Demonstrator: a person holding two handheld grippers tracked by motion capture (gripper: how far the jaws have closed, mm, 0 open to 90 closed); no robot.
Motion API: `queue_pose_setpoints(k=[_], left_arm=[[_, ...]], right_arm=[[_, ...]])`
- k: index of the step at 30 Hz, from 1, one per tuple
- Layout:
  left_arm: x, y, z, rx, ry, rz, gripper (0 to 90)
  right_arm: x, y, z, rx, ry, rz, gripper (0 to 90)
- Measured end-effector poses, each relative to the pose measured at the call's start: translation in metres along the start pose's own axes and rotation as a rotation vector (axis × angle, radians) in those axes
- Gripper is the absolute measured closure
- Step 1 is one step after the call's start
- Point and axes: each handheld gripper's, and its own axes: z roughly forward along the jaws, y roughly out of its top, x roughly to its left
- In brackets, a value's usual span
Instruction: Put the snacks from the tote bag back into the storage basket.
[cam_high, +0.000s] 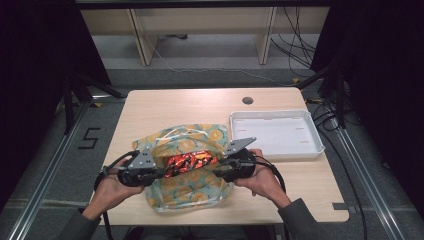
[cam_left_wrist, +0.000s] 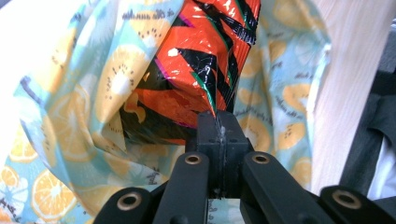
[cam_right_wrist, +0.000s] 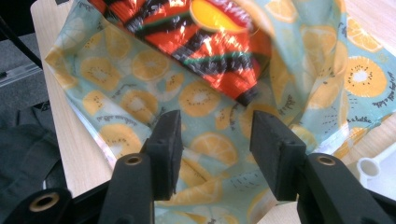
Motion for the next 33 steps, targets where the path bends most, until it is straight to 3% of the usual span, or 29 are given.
queue_pose_setpoints(k=[1,2,4,9,10,13,14,16,20,22,26,28,29,31,33], left_arm=[[0.000,0.001,-0.002,-0.008,0.000,-0.004,89.5],[0.000,0.002,-0.004,-0.011,-0.002,-0.001,89.5],[0.000,0.004,-0.007,-0.023,-0.014,-0.005,89.5],[0.000,0.009,-0.017,-0.041,-0.039,-0.010,89.5],[0.000,0.010,-0.019,-0.062,-0.043,-0.013,89.5],[0.000,0.014,-0.026,-0.106,-0.056,-0.046,89.5],[0.002,0.014,-0.028,-0.102,-0.066,-0.029,89.4],[0.002,0.015,-0.030,-0.126,-0.071,-0.060,89.4],[0.004,0.013,-0.031,-0.130,-0.080,-0.071,89.3],[0.006,0.012,-0.031,-0.148,-0.102,-0.105,89.3],[0.012,0.009,-0.030,-0.165,-0.126,-0.161,89.2],[0.015,0.008,-0.030,-0.172,-0.120,-0.174,89.0],[0.016,0.008,-0.029,-0.170,-0.121,-0.168,89.0],[0.015,0.008,-0.029,-0.170,-0.122,-0.178,88.9],[0.016,0.009,-0.028,-0.173,-0.117,-0.179,88.7]], right_arm=[[0.000,0.000,0.000,-0.002,-0.001,0.002,53.3],[0.000,0.000,0.002,-0.041,-0.019,0.001,53.0],[-0.003,0.001,0.001,-0.034,0.000,-0.005,52.9],[-0.011,0.002,0.005,-0.077,0.007,0.006,51.5],[-0.012,0.004,0.003,-0.080,0.014,0.003,51.5],[-0.008,0.009,-0.001,-0.147,0.037,-0.034,51.9],[-0.004,0.012,-0.005,-0.152,0.034,-0.032,53.1],[0.000,0.015,-0.008,-0.186,0.040,-0.051,54.8],[0.007,0.022,-0.013,-0.199,0.056,-0.063,57.5],[0.008,0.023,-0.017,-0.189,0.062,-0.022,57.6],[0.008,0.026,-0.021,-0.218,0.074,-0.031,57.8],[0.010,0.025,-0.021,-0.216,0.074,-0.013,57.8],[0.008,0.025,-0.019,-0.232,0.074,-0.043,57.8],[0.007,0.025,-0.017,-0.253,0.054,-0.039,57.9],[0.008,0.025,-0.017,-0.232,0.060,-0.029,58.7]])
